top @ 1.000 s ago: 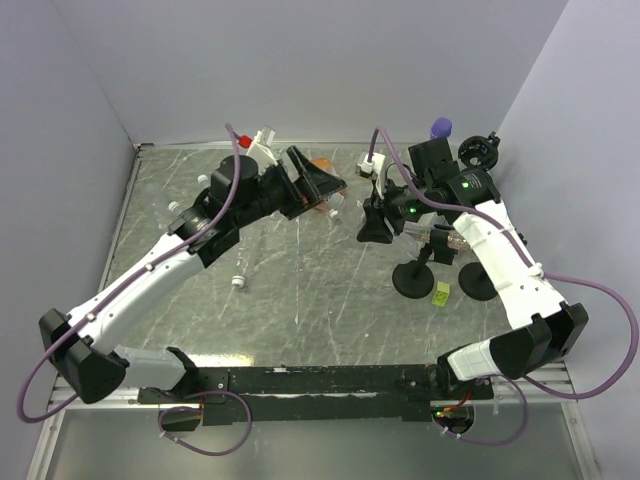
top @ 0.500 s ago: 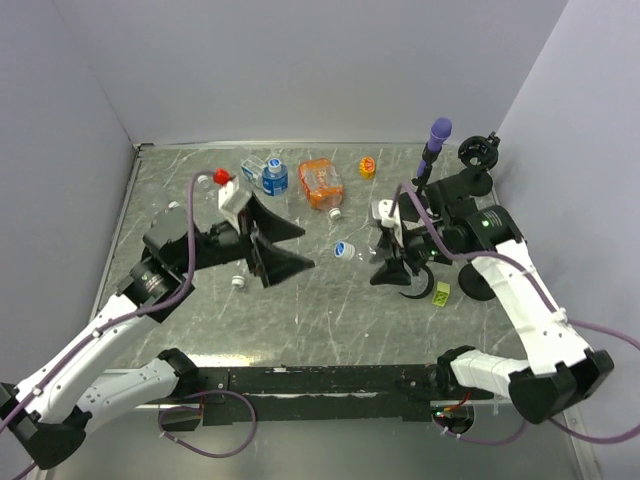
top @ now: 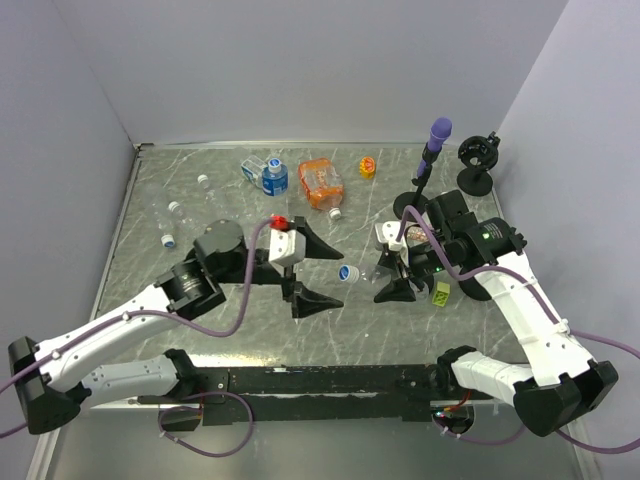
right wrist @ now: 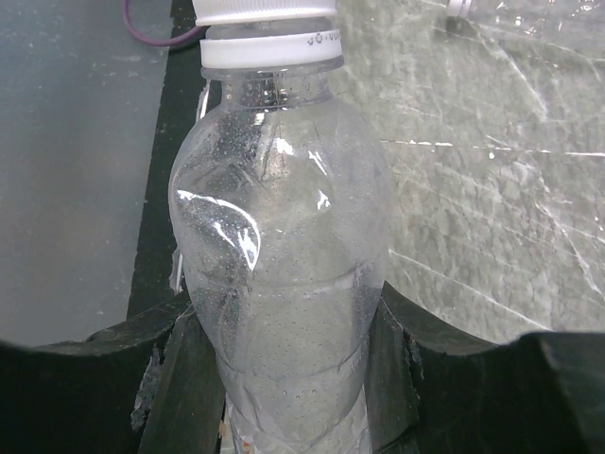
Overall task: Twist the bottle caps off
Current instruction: Unscrew the bottle cap from the plastic bottle.
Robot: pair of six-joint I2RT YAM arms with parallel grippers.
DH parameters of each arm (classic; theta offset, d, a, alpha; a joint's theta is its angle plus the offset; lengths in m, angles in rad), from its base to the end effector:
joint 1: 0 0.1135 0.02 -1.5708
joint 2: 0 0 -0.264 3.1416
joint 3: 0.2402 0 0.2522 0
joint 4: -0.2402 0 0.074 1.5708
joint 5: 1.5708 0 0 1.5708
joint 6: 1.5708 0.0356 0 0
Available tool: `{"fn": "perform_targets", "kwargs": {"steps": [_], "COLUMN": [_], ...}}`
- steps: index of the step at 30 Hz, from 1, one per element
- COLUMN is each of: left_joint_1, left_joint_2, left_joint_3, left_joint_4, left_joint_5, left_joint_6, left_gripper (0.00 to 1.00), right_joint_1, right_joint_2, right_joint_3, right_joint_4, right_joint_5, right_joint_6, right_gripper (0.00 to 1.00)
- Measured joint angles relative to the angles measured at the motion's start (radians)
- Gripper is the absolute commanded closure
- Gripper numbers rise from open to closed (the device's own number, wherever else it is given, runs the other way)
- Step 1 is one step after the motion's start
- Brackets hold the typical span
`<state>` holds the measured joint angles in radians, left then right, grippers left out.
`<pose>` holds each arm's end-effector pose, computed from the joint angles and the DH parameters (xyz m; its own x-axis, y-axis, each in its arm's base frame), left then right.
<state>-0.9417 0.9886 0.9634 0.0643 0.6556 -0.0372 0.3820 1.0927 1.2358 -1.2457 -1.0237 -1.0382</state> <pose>0.1139 -0.1934 0.3918 -0.0142 -0.0306 -0.9994 0.9995 -0.0273 -0.0133 0.1503 0.0931 0.3597 0.0547 -0.4610 -0.8857 -0.9934 -0.1144 -0.0018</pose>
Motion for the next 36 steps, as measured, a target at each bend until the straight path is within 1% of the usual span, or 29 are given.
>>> {"fn": "perform_targets", "kwargs": {"steps": [2,5,8,11,13,15,18,20,21,22,25,27,30,32,34,35,36], "left_joint_1": [-0.012,-0.029,-0.042,-0.045,-0.045,-0.045,-0.047,-0.047,-0.047,-0.047,-0.047,-0.047,-0.047,-0.047,-0.047,-0.047,-0.048], "left_joint_2": [0.026,0.05,0.06,0.06,0.06,0.06,0.06,0.058,0.058,0.057,0.056,0.056,0.056,0.056,0.056,0.056,0.056], "left_joint_3": [0.003,0.014,0.031,0.036,0.036,0.036,0.036,0.036,0.036,0.036,0.035,0.035,0.035,0.035,0.035,0.035,0.035], "left_joint_4": [-0.001,-0.006,-0.01,-0.007,-0.009,-0.01,-0.014,-0.017,-0.018,-0.019,-0.026,-0.029,-0.035,-0.04,-0.041,-0.042,-0.043], "left_joint_5": [-0.019,-0.052,-0.08,-0.098,-0.11,-0.119,-0.127,-0.131,-0.133,-0.135,-0.148,-0.156,-0.161,-0.163,-0.16,-0.159,-0.156], "left_joint_6": [0.028,0.063,0.088,0.1,0.103,0.1,0.097,0.095,0.095,0.094,0.088,0.085,0.084,0.081,0.079,0.077,0.076], "left_gripper": [0.11,0.22,0.42,0.57,0.64,0.66,0.65,0.58,0.52,0.49,0.45,0.46,0.54,0.64,0.79,0.93,0.99], "right_joint_1": [0.001,0.002,0.002,0.002,0.002,0.002,0.002,0.002,0.002,0.002,0.002,0.002,0.002,0.002,0.002,0.002,0.002], "right_joint_2": [0.0,0.0,0.0,0.0,0.0,0.001,0.004,0.006,0.007,0.008,0.011,0.011,0.011,0.011,0.011,0.011,0.011], "right_joint_3": [0.0,0.0,0.0,0.0,0.0,0.0,0.0,0.0,0.0,0.0,0.0,0.0,0.0,0.0,0.0,0.0,0.0], "right_joint_4": [0.0,0.0,0.0,0.0,0.0,0.002,0.003,0.003,0.003,0.004,0.004,0.004,0.004,0.004,0.007,0.01,0.011], "right_joint_5": [-0.001,-0.006,-0.01,-0.011,-0.013,-0.013,-0.012,-0.011,-0.012,-0.012,-0.013,-0.013,-0.014,-0.014,-0.013,-0.012,-0.01], "right_joint_6": [-0.003,-0.004,-0.004,-0.004,-0.004,-0.002,0.002,0.005,0.008,0.009,0.013,0.014,0.017,0.019,0.023,0.024,0.027], "right_gripper": [0.98,0.98,0.98,0.98,0.98,0.98,0.98,0.98,0.98,0.98,0.98,0.98,0.98,0.98,0.98,0.98,0.99]}}
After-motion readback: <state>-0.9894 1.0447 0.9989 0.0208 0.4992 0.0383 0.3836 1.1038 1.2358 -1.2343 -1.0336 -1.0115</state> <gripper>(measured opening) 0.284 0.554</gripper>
